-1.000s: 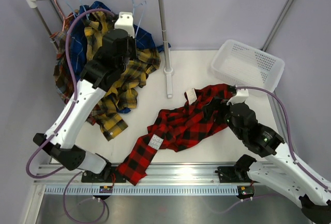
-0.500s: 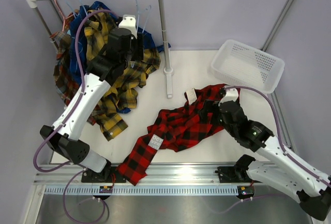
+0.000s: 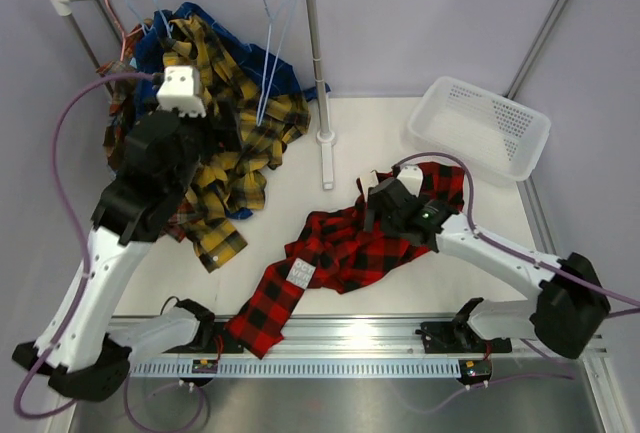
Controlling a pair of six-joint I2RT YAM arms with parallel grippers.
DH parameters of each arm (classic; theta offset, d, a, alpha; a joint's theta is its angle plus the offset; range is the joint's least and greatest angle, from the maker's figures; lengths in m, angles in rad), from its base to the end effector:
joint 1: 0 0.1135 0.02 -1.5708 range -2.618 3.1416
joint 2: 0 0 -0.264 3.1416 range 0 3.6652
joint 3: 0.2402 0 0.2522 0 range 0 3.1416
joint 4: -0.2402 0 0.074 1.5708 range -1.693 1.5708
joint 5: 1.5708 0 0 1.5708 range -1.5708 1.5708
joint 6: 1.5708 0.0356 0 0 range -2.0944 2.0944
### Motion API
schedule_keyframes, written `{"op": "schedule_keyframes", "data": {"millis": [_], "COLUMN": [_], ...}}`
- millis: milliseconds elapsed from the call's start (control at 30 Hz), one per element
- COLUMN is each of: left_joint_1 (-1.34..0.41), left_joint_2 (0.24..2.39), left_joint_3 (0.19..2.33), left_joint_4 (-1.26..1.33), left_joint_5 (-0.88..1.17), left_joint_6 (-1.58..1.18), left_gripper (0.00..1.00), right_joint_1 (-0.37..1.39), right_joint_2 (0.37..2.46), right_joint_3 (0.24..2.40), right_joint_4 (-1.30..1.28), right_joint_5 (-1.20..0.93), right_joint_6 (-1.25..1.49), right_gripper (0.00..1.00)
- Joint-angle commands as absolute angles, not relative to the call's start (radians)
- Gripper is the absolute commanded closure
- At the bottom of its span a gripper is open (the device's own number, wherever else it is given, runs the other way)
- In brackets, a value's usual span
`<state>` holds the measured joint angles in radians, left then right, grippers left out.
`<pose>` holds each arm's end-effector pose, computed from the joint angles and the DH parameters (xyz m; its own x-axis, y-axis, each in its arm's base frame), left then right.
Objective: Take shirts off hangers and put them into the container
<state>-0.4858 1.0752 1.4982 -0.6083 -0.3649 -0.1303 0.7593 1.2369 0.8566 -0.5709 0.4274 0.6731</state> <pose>0.1816 -0.0815 0.4812 -0.1779 -0.0433 -0.9831 0.1038 0.9926 -0.0625 0.1879 0.1580 0.2411 -0.7434 0.0766 -0.6644 0.0148 0.9951 0.0982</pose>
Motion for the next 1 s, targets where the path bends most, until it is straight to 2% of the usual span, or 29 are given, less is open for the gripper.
{"op": "schedule_keyframes", "data": {"millis": [0, 133, 267, 333, 367, 400, 467, 500, 600, 633, 733, 867, 967], "left_joint_1": [-0.48, -0.48, -0.479, -0.479, -0.477, -0.477, -0.477, -0.477, -0.476, -0.474, -0.474, -0.472, -0.472], "left_joint_2": [0.971, 0.849, 0.772, 0.756, 0.753, 0.749, 0.733, 0.727, 0.698, 0.693, 0.678, 0.673, 0.678], "left_joint_3": [1.402, 1.183, 1.068, 1.052, 1.046, 1.042, 1.031, 1.025, 0.994, 0.988, 0.974, 0.973, 0.971], "left_joint_4": [-0.54, -0.422, -0.327, -0.324, -0.324, -0.324, -0.318, -0.313, -0.288, -0.284, -0.265, -0.264, -0.265], "left_joint_5": [-0.432, -0.466, -0.453, -0.46, -0.472, -0.477, -0.486, -0.489, -0.509, -0.52, -0.535, -0.537, -0.538], "left_joint_6": [-0.12, -0.109, -0.11, -0.103, -0.098, -0.097, -0.095, -0.092, -0.084, -0.08, -0.077, -0.078, -0.078], "left_gripper": [0.01, 0.01, 0.01, 0.01, 0.01, 0.01, 0.01, 0.01, 0.01, 0.01, 0.01, 0.01, 0.01], "right_joint_1": [0.735, 0.684, 0.664, 0.666, 0.664, 0.664, 0.663, 0.663, 0.661, 0.661, 0.661, 0.643, 0.566], "right_joint_2": [1.346, 1.489, 1.604, 1.635, 1.66, 1.67, 1.692, 1.698, 1.701, 1.686, 1.584, 1.424, 1.356], "right_joint_3": [0.922, 0.927, 0.905, 0.905, 0.905, 0.904, 0.9, 0.899, 0.903, 0.907, 0.943, 1.099, 1.356], "right_joint_4": [-0.535, -0.483, -0.431, -0.425, -0.416, -0.411, -0.381, -0.374, -0.342, -0.334, -0.345, -0.449, -0.532], "right_joint_5": [0.473, 0.414, 0.397, 0.4, 0.397, 0.388, 0.377, 0.371, 0.367, 0.362, 0.371, 0.454, 0.473], "right_joint_6": [0.79, 0.854, 0.905, 0.908, 0.908, 0.91, 0.907, 0.902, 0.876, 0.867, 0.777, 0.637, 0.537], "right_gripper": [0.0, 0.01, 0.01, 0.06, 0.11, 0.26, 0.42, 0.59, 0.84, 1.0, 1.0, 1.0, 1.0]}}
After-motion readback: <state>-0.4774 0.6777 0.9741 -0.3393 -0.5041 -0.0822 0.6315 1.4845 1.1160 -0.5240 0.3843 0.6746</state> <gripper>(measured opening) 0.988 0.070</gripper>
